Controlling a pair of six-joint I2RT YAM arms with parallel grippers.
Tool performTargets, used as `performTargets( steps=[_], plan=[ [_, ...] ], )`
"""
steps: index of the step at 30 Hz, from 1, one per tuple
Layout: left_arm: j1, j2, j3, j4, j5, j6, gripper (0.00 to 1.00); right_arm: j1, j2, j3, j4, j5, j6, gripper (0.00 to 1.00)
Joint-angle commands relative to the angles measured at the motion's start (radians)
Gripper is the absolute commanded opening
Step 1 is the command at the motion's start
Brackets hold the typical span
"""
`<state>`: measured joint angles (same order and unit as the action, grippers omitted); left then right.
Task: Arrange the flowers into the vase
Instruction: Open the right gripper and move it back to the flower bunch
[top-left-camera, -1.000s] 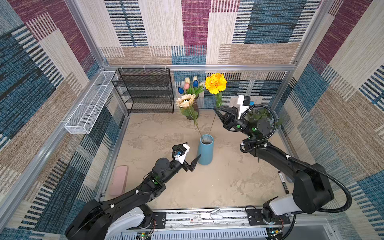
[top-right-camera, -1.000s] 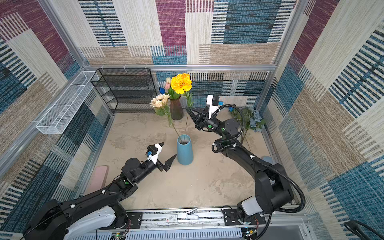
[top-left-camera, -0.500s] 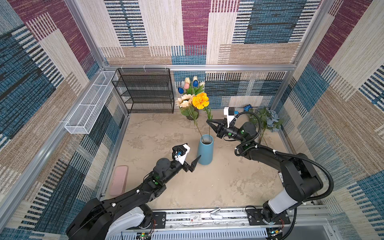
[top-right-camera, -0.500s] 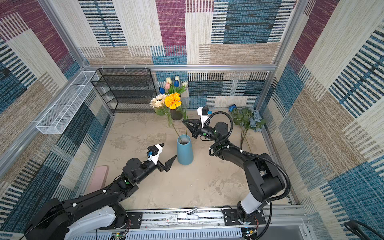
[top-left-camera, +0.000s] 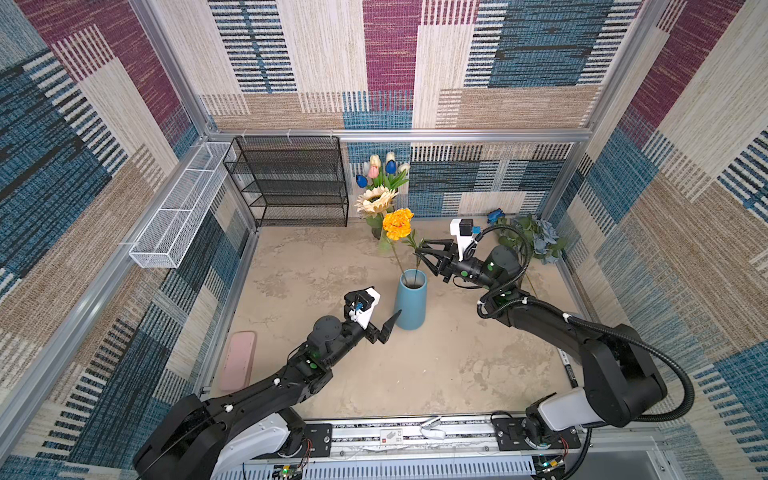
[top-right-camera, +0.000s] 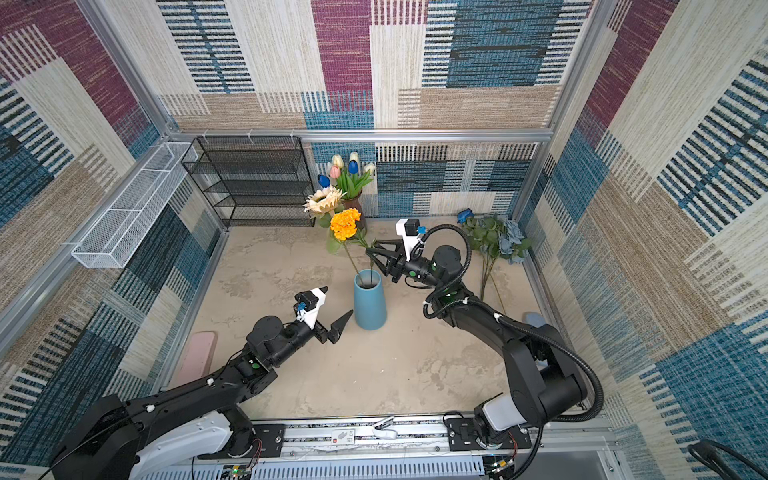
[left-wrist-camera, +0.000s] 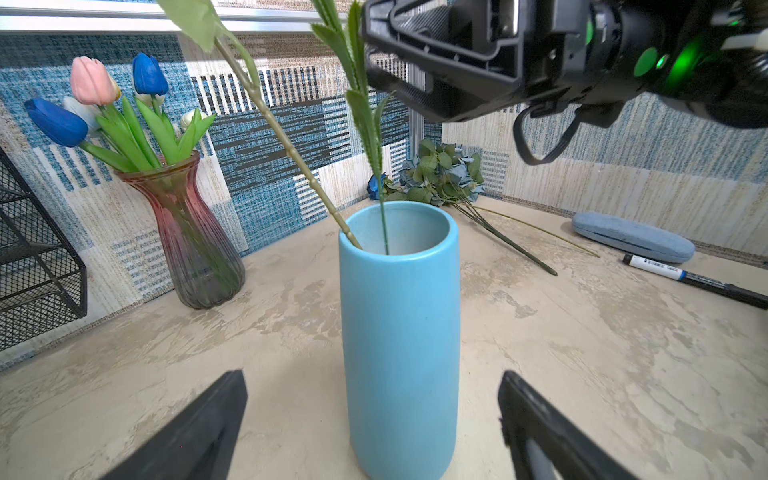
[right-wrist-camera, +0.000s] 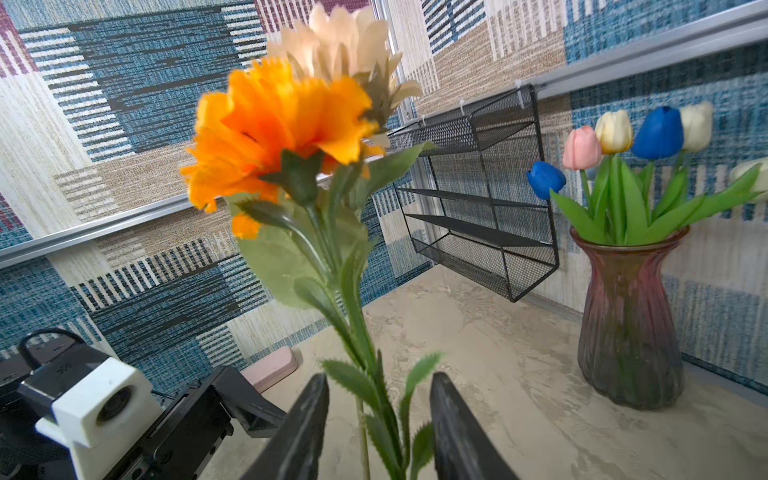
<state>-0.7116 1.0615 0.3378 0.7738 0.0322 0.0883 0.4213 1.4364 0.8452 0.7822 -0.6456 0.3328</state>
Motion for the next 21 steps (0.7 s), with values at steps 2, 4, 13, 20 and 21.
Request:
performTargets(
  steps=[2, 4, 13, 20, 21],
  plan=[
    [0.000, 0.001, 0.003, 0.031, -0.005, 0.007, 0.97, 0.001, -0.100, -0.023, -0.059, 0.117, -0.083, 0.50],
    [0.000, 0.002, 0.002, 0.032, -0.006, 0.008, 0.97, 0.000, -0.150, -0.035, -0.078, 0.180, -0.104, 0.54],
    [0.000, -0.001, 0.003, 0.029, 0.010, 0.008, 0.97, -0.166, -0.204, 0.064, -0.307, 0.348, -0.064, 0.52],
    [0.000, -0.028, 0.000, -0.002, 0.080, 0.025, 0.97, -0.352, 0.063, 0.286, -0.731, 0.491, -0.180, 0.50],
    [0.000, -0.031, -0.002, -0.007, 0.079, 0.025, 0.97, -0.362, 0.106, 0.312, -0.781, 0.552, -0.206, 0.49]
  ],
)
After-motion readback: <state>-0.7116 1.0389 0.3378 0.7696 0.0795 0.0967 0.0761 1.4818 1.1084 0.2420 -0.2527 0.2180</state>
